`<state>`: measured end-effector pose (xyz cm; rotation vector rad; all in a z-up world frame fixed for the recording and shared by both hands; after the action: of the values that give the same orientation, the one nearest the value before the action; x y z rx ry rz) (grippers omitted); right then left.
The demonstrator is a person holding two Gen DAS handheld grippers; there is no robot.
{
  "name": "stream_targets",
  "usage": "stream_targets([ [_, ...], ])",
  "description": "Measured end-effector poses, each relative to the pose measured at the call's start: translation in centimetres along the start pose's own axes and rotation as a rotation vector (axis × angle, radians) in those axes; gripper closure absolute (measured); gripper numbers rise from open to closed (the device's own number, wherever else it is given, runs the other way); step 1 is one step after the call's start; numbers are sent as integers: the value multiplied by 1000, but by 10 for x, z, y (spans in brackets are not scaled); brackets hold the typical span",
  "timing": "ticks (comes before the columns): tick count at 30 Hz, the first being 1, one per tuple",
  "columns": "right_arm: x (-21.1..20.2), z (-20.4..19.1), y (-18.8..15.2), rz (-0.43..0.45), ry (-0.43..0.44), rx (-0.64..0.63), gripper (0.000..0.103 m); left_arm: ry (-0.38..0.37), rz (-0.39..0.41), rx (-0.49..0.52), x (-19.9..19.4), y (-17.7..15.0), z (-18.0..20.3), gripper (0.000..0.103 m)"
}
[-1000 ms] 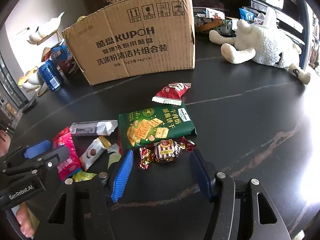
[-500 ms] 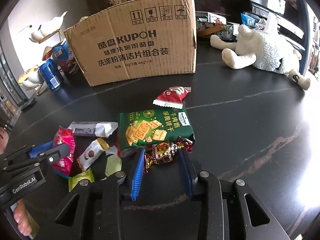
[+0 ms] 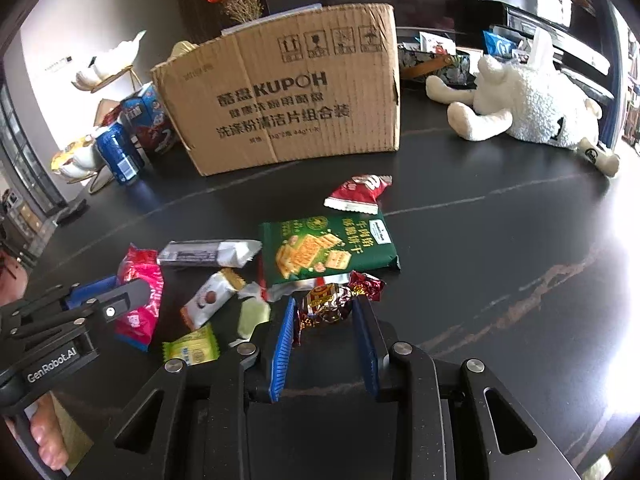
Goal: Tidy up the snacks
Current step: 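Close right gripper on gold-wrapped candy and lift it, then carry pink bag and gold candy over the cardboard box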
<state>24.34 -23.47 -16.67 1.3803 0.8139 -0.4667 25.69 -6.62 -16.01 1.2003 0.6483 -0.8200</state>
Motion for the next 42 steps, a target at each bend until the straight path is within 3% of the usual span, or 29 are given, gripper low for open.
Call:
stream_targets([
  [23,-89,-25,43,203,14,-45,72,-80,161,48,-85,21,21,75],
  [33,-116,-25,75,287,4,-67,72,-105,260,90,-119,54,37,75],
  [42,-122,-21,114,325,17,-78,72,-132,291,107,-129,91,51,75],
])
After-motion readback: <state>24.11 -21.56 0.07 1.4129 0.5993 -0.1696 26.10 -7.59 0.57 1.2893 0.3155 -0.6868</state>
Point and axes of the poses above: each gripper's, at about its wrist camera, not at the fingertips, and x roughly the way its jaws point, z to its right, y to its top, the point moved 6 cm from there along x, roughly the way its jaws point, and after that the axes turned 13 degrees about -x, right-handed, at the moved point
